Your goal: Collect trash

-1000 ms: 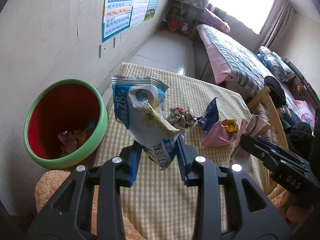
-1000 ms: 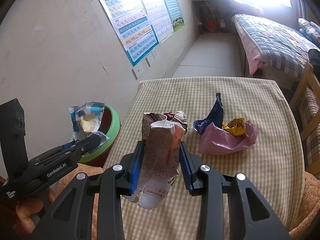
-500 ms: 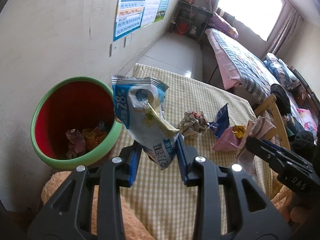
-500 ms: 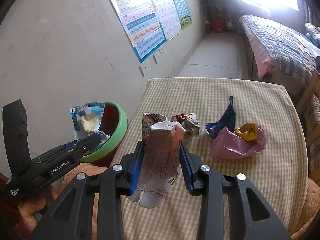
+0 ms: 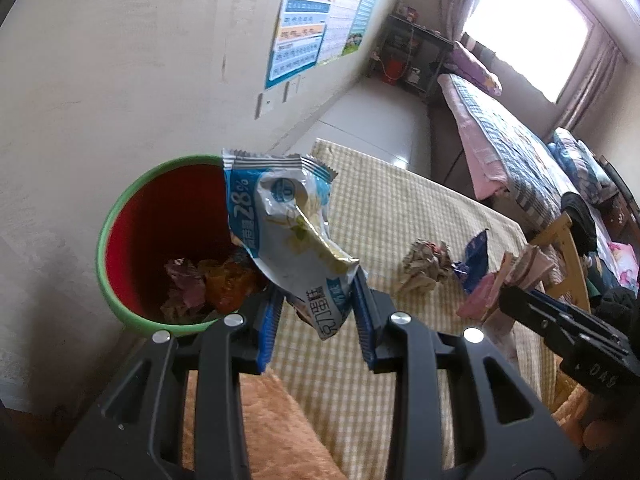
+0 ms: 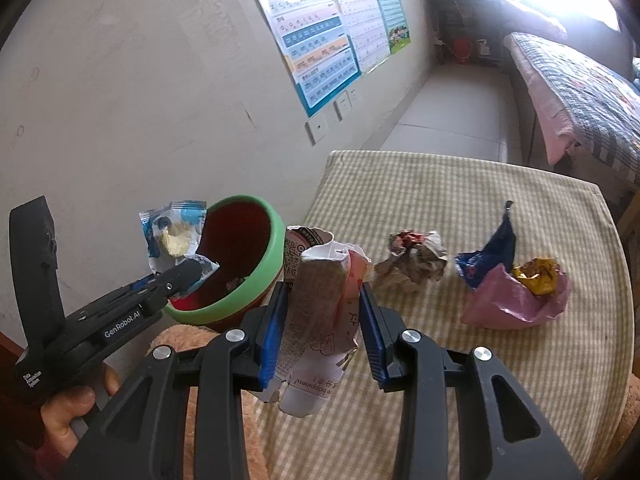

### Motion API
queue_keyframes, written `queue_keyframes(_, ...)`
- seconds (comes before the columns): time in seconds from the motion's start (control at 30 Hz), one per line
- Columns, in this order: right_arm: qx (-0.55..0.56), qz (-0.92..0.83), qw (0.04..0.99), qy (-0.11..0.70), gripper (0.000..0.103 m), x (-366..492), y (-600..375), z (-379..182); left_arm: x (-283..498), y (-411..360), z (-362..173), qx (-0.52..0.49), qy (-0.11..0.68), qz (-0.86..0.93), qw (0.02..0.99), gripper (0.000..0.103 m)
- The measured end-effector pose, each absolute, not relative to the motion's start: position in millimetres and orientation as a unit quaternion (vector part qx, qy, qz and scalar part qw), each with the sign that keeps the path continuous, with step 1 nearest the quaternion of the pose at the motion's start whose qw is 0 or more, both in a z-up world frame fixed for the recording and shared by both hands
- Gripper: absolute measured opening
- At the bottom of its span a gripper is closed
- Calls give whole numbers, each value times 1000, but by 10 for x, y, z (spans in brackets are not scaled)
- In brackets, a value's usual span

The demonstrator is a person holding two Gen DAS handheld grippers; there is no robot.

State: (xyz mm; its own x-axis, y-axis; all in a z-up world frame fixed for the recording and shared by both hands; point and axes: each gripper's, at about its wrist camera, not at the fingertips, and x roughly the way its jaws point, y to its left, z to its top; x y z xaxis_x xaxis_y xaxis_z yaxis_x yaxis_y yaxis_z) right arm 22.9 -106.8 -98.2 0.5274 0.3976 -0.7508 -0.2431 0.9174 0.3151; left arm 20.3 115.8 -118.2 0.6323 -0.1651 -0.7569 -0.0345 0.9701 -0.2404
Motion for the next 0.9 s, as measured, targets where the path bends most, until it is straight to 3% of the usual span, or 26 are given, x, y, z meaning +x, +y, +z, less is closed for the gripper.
queue_keyframes(0.73, 42, 251, 851, 460, 35, 703, -174, -1051, 326, 1958, -1260, -130, 418, 37, 898, 32)
queue_keyframes(0.77, 39, 246, 850, 465, 36, 712, -176, -1103, 330, 1987, -1261, -130, 418, 38, 898, 32)
queue_keyframes(0.8, 32, 237, 848, 473, 46, 733, -180, -1200, 324, 2007, -1265, -130, 418, 39, 899, 32)
queue_keyframes(0.87, 19, 212, 847, 487, 57, 779, -191, -1412, 318, 2030, -1278, -130, 419, 40, 898, 32)
queue_keyframes(0.9, 11, 197, 843, 500, 57, 826, -197, -1557, 315, 2035, -1286, -131, 419, 40, 897, 32)
